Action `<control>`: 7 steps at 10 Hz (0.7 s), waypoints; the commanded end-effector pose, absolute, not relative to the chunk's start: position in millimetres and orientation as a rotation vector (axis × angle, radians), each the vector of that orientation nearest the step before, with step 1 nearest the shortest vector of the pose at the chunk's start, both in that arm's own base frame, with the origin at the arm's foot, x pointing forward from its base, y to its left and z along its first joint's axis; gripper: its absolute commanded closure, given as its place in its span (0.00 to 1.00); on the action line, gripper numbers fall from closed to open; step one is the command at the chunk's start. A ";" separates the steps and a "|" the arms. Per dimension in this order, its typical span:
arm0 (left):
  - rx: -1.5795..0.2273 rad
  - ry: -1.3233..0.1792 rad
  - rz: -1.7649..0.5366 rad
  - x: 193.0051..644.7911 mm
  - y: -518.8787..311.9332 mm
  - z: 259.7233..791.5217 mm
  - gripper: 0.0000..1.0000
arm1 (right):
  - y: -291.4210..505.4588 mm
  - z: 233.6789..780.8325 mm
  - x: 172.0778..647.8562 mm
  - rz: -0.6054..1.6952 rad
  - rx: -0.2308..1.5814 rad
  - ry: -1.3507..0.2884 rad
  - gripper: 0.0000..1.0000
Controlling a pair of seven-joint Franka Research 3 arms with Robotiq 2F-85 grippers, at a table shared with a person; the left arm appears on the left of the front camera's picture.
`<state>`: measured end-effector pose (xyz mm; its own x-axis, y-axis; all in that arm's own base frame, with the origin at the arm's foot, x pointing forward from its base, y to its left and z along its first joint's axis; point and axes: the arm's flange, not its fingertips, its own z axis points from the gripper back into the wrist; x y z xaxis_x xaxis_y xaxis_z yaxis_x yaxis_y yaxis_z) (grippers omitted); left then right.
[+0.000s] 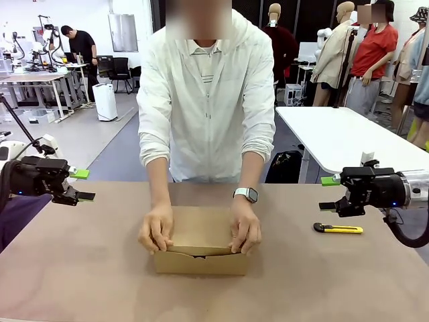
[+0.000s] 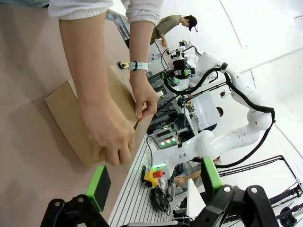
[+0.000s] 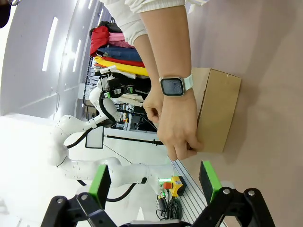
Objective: Pack the items into the box.
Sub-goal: Close the Mailer Box.
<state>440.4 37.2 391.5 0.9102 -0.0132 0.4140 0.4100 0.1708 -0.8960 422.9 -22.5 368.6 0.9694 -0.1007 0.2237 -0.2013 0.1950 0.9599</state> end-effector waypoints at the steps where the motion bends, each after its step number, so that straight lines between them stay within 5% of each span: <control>1: -1.394 -0.364 -0.312 440.1 37.8 393.2 0.00 | -24.0 370.8 426.8 0.089 1.381 -0.273 0.00; 7: -1.394 -0.364 -0.312 440.1 37.8 393.2 0.00 | -24.0 370.8 426.8 0.089 1.381 -0.273 0.00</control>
<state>440.4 37.2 391.5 0.9102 -0.0132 0.4140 0.4100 0.1708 -0.8960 422.9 -22.5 368.7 0.9694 -0.1006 0.2237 -0.2013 0.1950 0.9599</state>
